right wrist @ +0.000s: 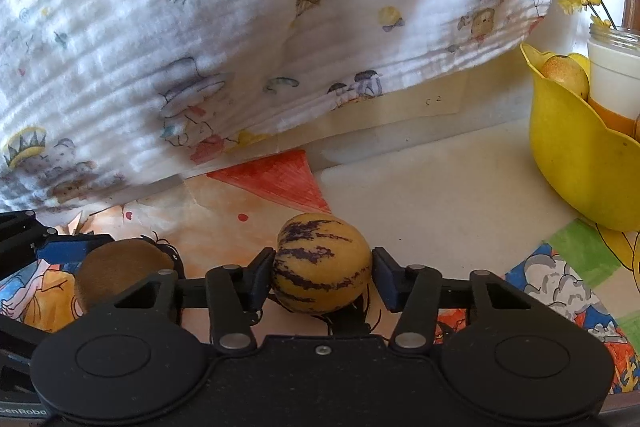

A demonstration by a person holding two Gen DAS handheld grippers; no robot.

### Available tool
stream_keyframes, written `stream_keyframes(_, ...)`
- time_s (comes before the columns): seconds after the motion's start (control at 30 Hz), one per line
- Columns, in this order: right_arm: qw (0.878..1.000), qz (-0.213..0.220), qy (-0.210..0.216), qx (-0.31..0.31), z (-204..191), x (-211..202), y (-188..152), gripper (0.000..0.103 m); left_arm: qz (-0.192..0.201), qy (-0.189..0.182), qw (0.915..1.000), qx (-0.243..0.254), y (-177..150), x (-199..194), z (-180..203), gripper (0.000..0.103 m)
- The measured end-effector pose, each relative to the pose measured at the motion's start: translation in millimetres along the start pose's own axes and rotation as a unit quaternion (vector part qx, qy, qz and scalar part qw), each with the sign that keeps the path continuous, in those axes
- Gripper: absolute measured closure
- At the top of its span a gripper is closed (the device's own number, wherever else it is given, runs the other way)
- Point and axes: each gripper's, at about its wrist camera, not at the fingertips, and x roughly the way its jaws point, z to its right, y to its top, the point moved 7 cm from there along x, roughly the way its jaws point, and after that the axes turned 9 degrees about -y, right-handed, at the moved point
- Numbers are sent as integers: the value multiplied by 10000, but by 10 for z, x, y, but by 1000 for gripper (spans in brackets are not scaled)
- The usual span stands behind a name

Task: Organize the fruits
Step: 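Grasp the brown kiwi with the left tool while the right grasps the striped pepino melon, then carry the kiwi in the left tool while the right carries the pepino over the tray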

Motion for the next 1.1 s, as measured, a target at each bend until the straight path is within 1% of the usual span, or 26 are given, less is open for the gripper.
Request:
stream_keyframes(0.13,10000,29,39,30,9,4,9,50,21,-98,10000,-4,17,8,22,43)
stream_keyframes(0.3,9999,81,102,-20,7,-2,9,51,-15,-88,10000,41,24,22,48,43)
stream_keyframes(0.43,9997,87,232,73,17,-64,0,51,-88,-79,9998,-173,36,16,5,44)
stream_keyframes(0.53,9995,166,254,0,-8,-145,17,51,-125,29,9995,-290,26,0,-29,44)
stream_keyframes(0.7,9992,246,299,-39,-5,-319,40,51,-80,151,9987,-484,20,-66,-72,44)
stream_keyframes(0.93,9987,392,312,-15,76,-639,54,51,55,144,9989,-444,75,-223,44,44)
stream_keyframes(1.1,9980,561,279,67,183,-950,14,51,130,111,9990,-405,102,-359,188,44)
